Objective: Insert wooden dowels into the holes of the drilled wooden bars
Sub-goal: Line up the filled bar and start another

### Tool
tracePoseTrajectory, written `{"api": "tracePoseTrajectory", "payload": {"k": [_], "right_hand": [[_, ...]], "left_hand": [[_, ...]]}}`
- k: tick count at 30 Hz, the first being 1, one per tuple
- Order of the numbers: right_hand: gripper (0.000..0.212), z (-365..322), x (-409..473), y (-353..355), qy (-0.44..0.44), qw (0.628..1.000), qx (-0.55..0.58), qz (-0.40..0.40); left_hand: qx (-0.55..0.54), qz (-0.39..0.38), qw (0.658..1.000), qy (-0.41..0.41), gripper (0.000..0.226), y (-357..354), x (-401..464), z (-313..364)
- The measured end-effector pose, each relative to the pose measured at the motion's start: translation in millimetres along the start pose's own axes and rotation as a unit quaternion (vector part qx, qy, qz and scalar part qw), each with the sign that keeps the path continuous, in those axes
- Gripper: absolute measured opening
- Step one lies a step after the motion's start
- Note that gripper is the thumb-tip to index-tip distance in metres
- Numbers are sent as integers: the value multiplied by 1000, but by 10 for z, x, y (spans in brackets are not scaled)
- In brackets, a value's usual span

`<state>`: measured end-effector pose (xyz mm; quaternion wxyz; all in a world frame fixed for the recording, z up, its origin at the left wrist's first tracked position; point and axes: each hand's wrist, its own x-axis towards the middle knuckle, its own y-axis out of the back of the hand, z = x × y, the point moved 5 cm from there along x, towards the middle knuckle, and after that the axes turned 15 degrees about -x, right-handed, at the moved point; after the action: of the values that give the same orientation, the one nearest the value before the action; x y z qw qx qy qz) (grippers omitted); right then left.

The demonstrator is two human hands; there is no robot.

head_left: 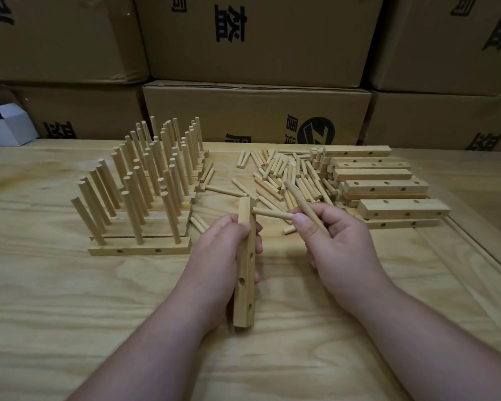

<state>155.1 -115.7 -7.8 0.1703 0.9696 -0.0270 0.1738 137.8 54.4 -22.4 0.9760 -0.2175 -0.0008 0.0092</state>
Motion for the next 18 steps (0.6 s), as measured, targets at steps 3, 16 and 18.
{"api": "tracePoseTrajectory", "payload": {"k": [3,16,18], "right_hand": [[11,-17,5,17,3,1000,-21,-7],[11,-326,23,122,108,974,-198,-5],[10,-317,20,125,103,976,-193,-6]], "left_hand": [[9,5,1000,-12,28,-8,-4,14],[71,-1,997,-33,37,-17,-24,61],[77,-1,997,-31,37,-12,-25,60]]}}
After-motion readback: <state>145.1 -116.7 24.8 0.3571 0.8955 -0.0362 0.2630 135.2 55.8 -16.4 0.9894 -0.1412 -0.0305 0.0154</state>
